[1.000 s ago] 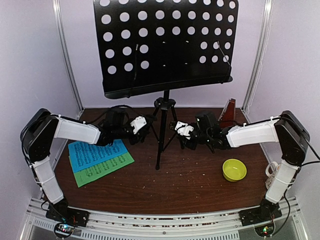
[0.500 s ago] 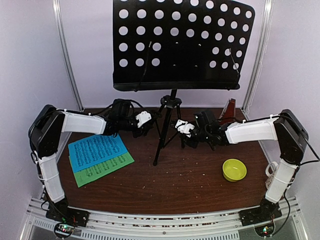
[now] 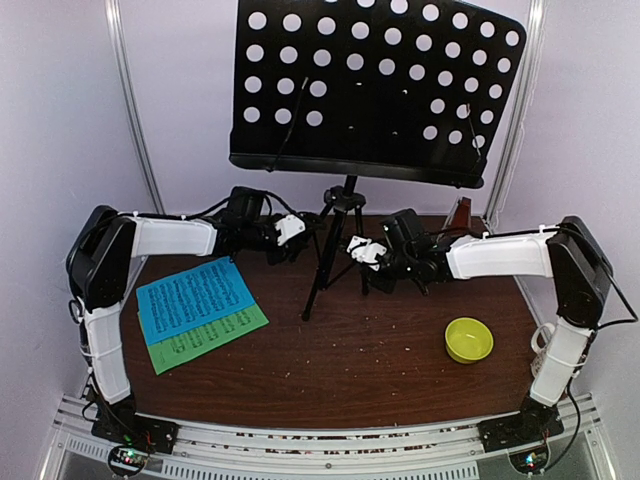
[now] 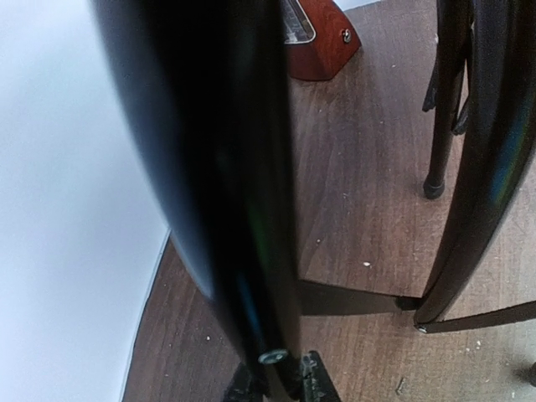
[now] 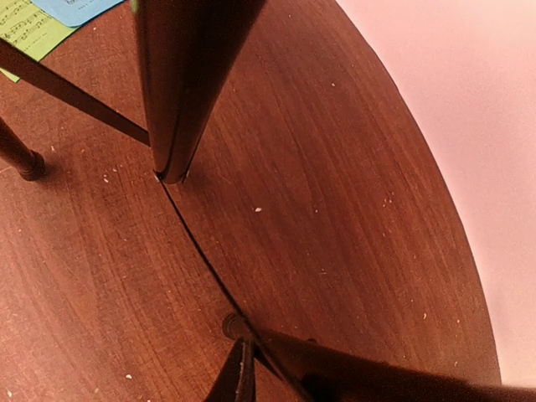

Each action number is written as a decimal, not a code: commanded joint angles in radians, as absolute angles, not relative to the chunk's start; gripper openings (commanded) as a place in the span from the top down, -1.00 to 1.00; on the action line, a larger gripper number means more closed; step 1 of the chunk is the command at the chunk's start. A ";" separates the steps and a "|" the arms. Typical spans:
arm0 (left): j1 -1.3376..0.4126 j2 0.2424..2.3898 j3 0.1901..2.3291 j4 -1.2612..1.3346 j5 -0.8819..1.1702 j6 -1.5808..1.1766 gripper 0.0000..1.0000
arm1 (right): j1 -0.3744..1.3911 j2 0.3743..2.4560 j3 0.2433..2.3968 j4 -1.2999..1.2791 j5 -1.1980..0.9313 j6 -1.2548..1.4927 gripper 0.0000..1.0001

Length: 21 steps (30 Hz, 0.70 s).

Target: Set up the instrument practice props

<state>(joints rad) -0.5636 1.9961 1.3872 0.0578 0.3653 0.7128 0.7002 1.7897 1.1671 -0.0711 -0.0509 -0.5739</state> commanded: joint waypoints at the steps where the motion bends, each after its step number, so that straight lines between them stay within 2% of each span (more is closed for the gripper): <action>1: -0.554 2.075 1.420 -0.209 0.182 0.852 1.00 | 0.729 1.836 1.254 -0.127 -0.046 -0.622 1.00; 12: -0.550 2.101 1.526 -0.397 0.259 0.767 1.00 | 0.728 1.889 1.363 -0.248 -0.089 -0.604 1.00; 21: -0.555 2.012 1.425 -0.372 0.331 0.522 1.00 | 0.752 1.851 1.378 -0.288 -0.095 -0.583 1.00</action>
<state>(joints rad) -0.5331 2.0235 1.5024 -0.1944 0.4255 0.6113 0.6956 1.8629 1.3506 -0.2996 -0.0525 -0.5594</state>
